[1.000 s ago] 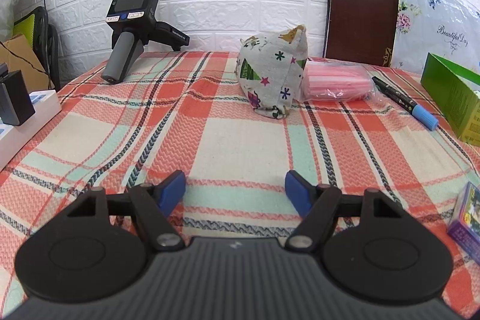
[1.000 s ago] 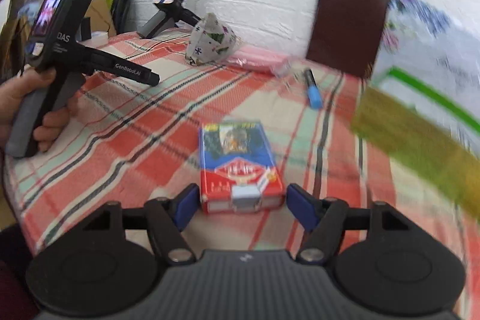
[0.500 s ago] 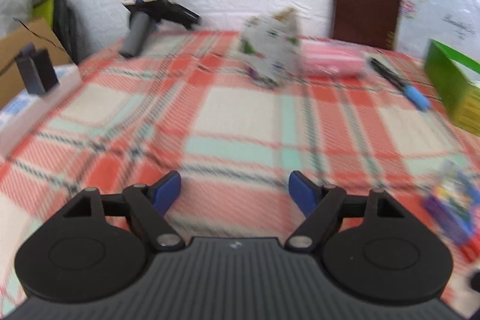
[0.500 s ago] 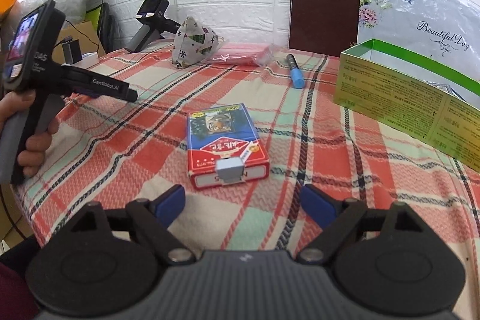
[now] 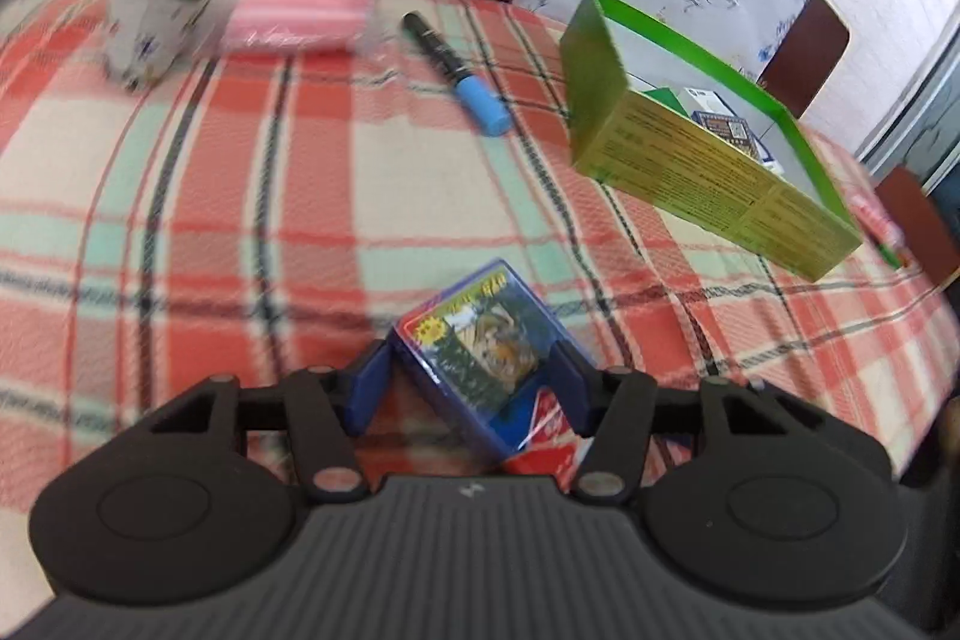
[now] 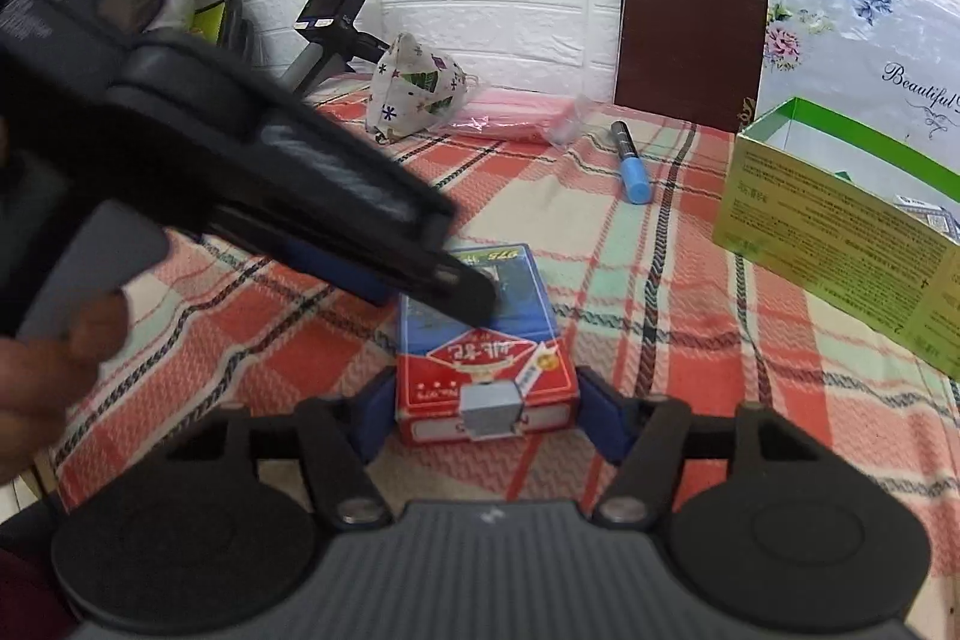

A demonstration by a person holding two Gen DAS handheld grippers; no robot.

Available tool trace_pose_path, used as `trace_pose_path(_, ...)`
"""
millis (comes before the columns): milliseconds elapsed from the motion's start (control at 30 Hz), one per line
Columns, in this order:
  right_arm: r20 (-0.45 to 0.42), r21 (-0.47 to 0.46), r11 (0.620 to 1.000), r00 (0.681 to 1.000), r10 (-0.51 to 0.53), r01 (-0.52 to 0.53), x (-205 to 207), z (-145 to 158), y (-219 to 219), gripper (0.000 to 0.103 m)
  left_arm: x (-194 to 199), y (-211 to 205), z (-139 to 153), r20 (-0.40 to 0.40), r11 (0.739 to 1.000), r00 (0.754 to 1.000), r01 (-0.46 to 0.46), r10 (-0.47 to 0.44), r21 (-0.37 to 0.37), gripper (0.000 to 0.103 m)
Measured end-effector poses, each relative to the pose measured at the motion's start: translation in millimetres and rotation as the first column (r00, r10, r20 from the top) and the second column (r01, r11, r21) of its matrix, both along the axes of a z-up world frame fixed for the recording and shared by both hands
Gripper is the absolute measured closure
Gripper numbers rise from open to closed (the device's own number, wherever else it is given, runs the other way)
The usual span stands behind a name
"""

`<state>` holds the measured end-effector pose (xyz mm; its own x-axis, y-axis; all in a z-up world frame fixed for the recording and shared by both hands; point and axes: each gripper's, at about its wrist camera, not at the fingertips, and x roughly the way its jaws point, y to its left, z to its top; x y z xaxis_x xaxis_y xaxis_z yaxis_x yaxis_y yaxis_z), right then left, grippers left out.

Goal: Organize objects
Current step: 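Close the left gripper on the card deck and lift it, then lower the card deck into the green box and open the left gripper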

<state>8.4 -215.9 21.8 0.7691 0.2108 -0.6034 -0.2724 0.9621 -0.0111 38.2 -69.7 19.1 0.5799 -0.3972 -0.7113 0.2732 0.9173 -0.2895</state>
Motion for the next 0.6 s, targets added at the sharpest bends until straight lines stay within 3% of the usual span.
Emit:
trace_pose_path(233,-0.004,0.022,0.982,0.982,-0.19,0.19,-29,2,-51,0.043,6,-69,0,-0.019,0.987,0.987,0.16,-0.16,-0.01,0.044)
trace_pose_path(500,0.003,0.023,0.918,0.918,-0.397,0.397,-67,2,-116,0.043,-3,-157,-3,-0.006,0.933,0.933,0.359,-0.359,-0.021,0.044)
trace_pose_path(600,0.001,0.046,0.892,0.893,-0.45,0.449,-75,-1,-136,0.042,-7,-184,-4,0.014,0.916,0.916,0.402,-0.402,0.01,0.043)
